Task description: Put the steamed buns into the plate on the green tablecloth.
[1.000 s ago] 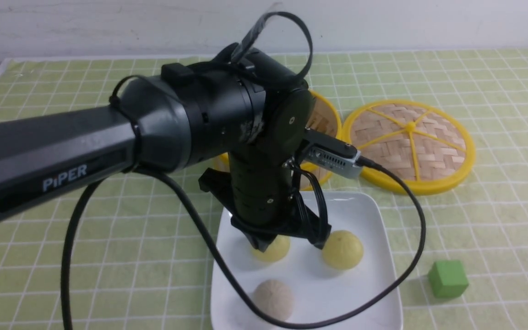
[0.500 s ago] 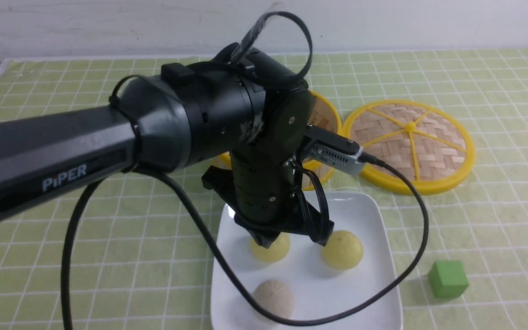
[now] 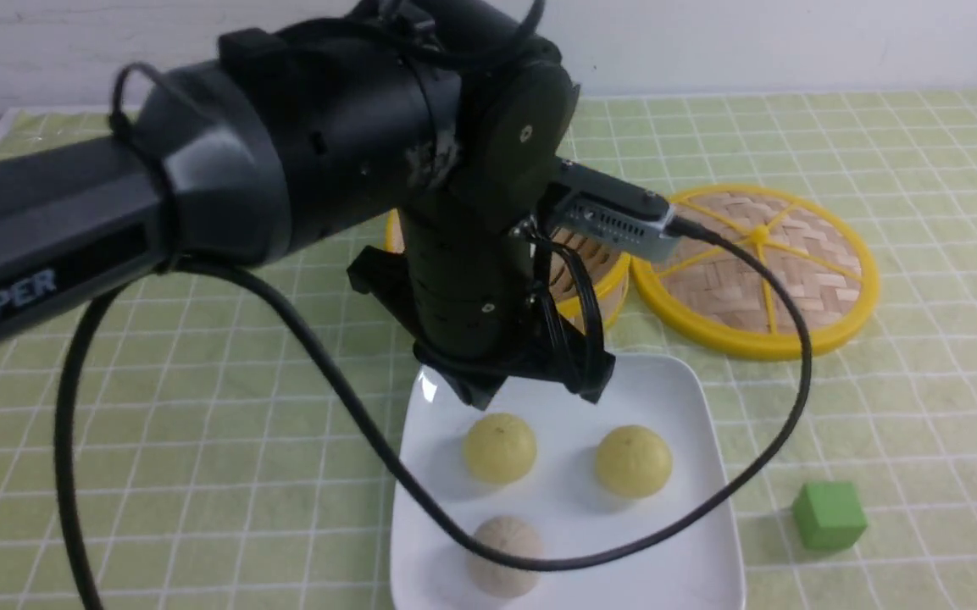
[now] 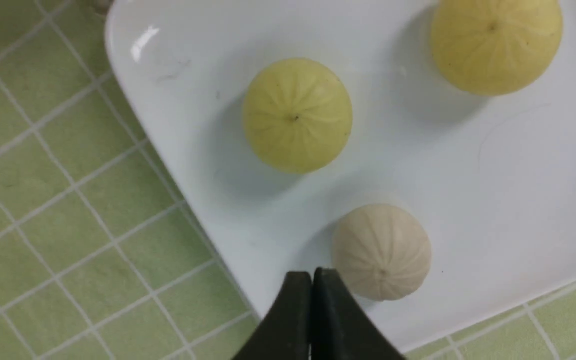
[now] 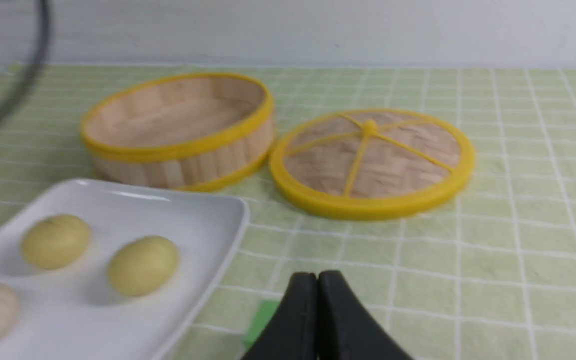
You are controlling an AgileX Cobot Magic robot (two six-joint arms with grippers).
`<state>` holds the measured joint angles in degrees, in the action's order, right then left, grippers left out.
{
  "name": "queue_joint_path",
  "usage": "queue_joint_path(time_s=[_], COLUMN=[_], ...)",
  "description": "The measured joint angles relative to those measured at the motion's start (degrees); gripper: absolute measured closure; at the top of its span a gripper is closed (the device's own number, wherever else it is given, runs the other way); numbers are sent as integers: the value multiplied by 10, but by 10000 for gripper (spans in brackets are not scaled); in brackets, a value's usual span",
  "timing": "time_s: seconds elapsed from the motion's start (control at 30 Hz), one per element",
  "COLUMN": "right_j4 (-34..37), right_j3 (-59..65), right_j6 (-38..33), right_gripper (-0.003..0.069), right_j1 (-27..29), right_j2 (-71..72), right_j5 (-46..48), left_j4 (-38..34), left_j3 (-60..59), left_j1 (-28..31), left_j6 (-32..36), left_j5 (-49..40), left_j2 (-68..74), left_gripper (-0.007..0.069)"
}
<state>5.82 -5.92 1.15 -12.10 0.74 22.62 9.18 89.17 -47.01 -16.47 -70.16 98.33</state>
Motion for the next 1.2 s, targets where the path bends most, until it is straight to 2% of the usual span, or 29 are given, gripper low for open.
queue_joint_path(time_s=[0.07, 0.4, 0.53, 0.73, 0.8, 0.93, 1.1, 1.2], right_j4=[-17, -43, -46, -49, -49, -49, -49, -49], right_j3=[35, 70, 70, 70, 70, 70, 70, 70], right_j6=[0, -1, -1, -2, -2, -2, -2, -2], right_gripper=[647, 636, 633, 633, 633, 633, 627, 623], right_j1=[37, 102, 124, 128, 128, 128, 128, 128], right_j2=[0, 0, 0, 0, 0, 0, 0, 0], right_j5=[-1, 3, 3, 3, 3, 3, 3, 3], left_j4=[17, 71, 72, 73, 73, 72, 73, 79], left_j3=[0, -22, -83, -242, -317, -453, -567, -604], left_j1=[-1, -1, -1, -1, -1, -1, -1, -1], left_j6=[1, 1, -5, -59, -88, -153, -223, -236], left_j5=[-3, -7, -7, 10, 68, 237, 409, 449], left_j2=[-31, -191, -279, -451, -514, -619, -694, -709], left_gripper=[606, 606, 606, 606, 605, 605, 605, 603])
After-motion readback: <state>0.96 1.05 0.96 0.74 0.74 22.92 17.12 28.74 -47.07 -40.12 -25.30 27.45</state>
